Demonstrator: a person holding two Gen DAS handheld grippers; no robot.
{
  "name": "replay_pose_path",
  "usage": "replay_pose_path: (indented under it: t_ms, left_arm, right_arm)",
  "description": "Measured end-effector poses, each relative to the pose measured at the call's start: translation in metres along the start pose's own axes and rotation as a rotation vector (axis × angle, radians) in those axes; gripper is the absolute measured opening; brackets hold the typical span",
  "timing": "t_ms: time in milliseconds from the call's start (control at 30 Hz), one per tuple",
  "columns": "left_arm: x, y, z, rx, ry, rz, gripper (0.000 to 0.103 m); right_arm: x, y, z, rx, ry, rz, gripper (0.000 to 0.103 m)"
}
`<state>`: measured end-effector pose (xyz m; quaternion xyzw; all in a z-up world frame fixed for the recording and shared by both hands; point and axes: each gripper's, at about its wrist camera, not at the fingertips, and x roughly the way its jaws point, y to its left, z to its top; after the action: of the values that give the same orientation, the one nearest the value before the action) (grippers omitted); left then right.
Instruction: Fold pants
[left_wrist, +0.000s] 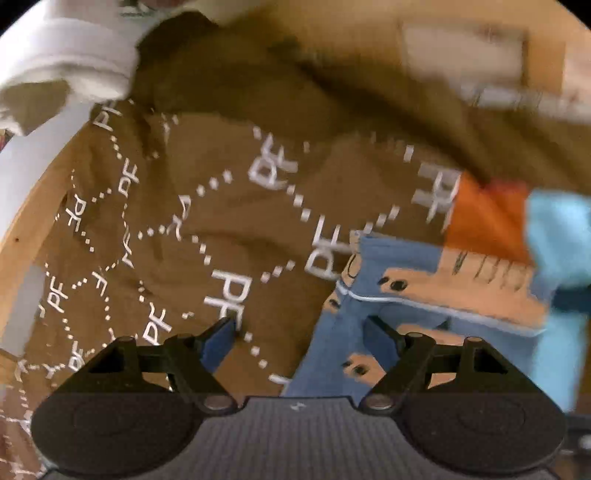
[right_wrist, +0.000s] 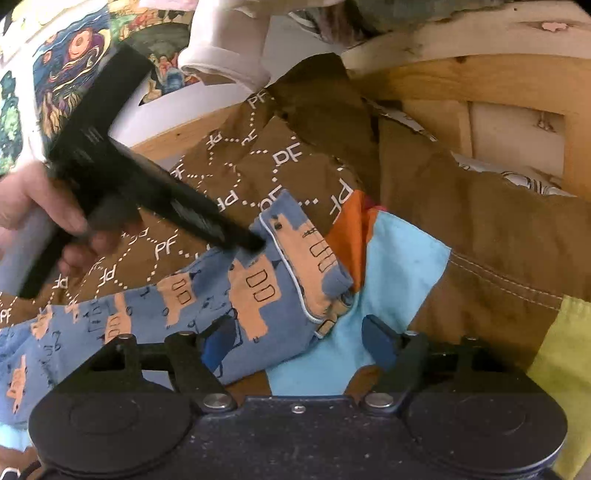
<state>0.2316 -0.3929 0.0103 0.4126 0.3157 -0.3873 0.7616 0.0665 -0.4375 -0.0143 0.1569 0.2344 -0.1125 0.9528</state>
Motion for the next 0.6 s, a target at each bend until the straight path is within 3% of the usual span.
replay_pose_path:
  t_ms: [167,467,533,600]
  left_arm:
    - [0.002,0.004,-0.009,-0.017,-0.023,0.002,0.088]
    - [0.001,0.015,-0.013,-0.089,0.000,-0.001,0.088]
    - [-0.004,0.013,-0.009,-0.116,0.033,0.041,0.088]
    - [-0.012,0.013,-0.007,-0.185,0.091,0.103,0.087]
  right_arm:
    - [-0.001,-0.008,0.001,0.075,-0.032,0.049,0.076]
    - [0.007,-0.037,0.005,0.267,-0.040,0.067,0.029]
    - [0.007,-0.039,0.004,0.270,-0.044,0.063,0.020]
    - [0.006,-0.037,0.003,0.243,-0.050,0.048,0.017]
